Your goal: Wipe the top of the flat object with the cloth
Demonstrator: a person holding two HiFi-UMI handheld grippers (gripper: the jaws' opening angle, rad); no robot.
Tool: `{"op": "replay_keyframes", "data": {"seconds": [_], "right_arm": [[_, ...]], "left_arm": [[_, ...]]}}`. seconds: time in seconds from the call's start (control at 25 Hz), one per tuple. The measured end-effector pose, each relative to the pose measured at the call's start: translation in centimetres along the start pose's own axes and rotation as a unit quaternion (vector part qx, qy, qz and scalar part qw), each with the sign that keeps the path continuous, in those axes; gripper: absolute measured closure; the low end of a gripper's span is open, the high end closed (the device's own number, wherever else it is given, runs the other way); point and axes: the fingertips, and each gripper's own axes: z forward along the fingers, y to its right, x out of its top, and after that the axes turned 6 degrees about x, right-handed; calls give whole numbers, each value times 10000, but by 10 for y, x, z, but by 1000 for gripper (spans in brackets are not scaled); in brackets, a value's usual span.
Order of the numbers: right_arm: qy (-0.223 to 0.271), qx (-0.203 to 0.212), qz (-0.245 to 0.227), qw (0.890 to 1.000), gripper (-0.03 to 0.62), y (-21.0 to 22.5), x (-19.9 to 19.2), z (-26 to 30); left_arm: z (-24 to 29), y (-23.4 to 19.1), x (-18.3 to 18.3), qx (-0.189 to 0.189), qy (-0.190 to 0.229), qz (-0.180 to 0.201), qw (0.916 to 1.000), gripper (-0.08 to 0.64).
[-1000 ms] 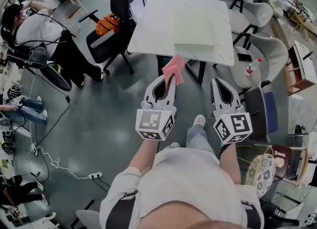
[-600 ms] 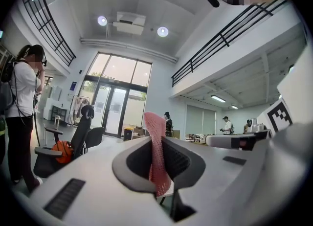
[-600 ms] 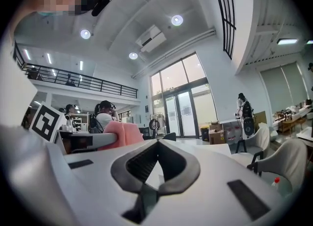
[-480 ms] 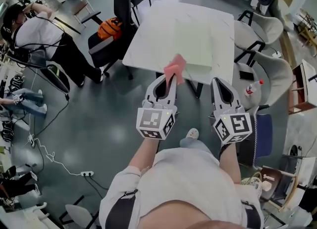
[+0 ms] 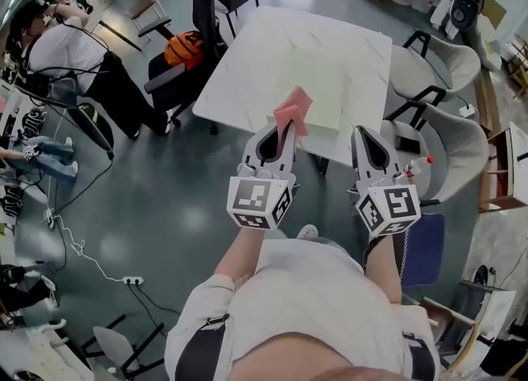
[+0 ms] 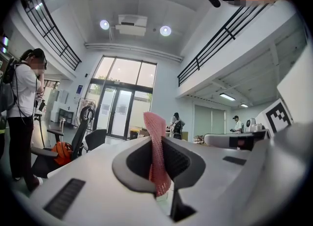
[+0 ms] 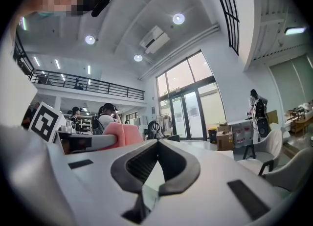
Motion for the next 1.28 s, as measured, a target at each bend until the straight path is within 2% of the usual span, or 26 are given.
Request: {"op": "replay_keyframes", "data": {"seconds": [0.36, 0.76, 1.12, 1.28], "right_arm": [[68, 115, 319, 9994, 583, 23, -6, 8], [-4, 32, 370, 9993, 582, 44, -13, 29], [-152, -60, 349, 9993, 581, 65, -16, 73], [-164, -191, 360, 9990, 583, 78, -14, 98]], "left_arm": [[21, 0, -2, 228, -173, 151, 9995, 525], [52, -16, -5, 333, -349, 190, 9987, 525], [96, -45, -16, 277, -575, -180, 9978, 525], [123, -61, -16, 189, -673, -193, 9974, 525]]}}
